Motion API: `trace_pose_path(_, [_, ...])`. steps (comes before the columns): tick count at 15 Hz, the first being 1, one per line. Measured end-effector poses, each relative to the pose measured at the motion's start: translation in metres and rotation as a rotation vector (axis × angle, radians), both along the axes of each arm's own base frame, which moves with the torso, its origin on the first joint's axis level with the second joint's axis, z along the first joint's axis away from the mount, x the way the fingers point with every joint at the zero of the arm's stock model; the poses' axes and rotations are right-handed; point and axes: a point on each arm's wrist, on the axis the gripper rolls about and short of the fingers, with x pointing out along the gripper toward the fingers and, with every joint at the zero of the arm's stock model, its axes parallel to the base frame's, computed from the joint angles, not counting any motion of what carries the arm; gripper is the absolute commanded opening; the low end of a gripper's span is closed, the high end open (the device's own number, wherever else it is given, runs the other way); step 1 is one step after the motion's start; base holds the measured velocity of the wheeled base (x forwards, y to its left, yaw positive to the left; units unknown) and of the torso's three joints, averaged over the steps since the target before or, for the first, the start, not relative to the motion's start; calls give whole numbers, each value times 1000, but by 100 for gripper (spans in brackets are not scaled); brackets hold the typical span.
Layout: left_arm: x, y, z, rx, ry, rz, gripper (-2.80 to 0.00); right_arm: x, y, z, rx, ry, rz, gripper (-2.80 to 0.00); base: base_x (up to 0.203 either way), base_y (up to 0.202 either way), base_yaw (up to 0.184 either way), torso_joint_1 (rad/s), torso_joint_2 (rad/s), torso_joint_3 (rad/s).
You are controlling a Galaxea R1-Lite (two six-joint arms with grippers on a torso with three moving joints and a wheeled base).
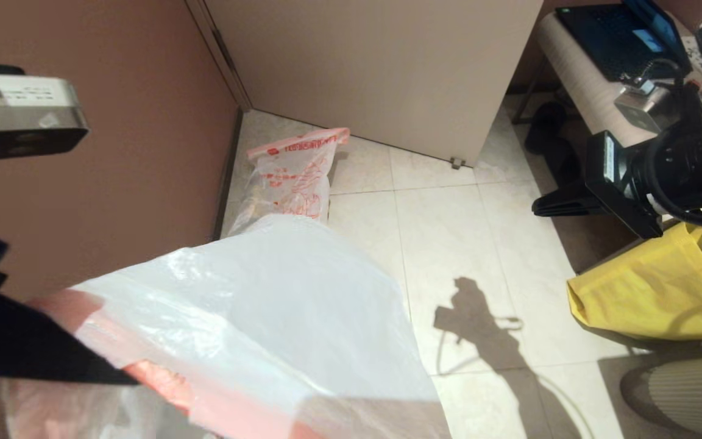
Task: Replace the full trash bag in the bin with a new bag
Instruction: Put the new garbage bag on the trash can
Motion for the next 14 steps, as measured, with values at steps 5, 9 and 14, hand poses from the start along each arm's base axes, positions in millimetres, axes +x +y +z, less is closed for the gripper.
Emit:
trace_pose_path(5, [-10, 12, 7, -125, 130, -137, -280, 6, 1, -15, -40, 45, -31, -280, 0, 0, 0, 0, 0, 0])
trace_pose_path(9, [6, 17, 9, -343, 152, -194, -280, 21, 6, -29, -72, 78, -53, -280, 0, 0, 0, 0, 0, 0])
trace_pose_path(14, [29, 17, -10, -432, 226, -167, -280, 43, 15, -46, -83, 99, -58, -280, 0, 0, 0, 0, 0, 0])
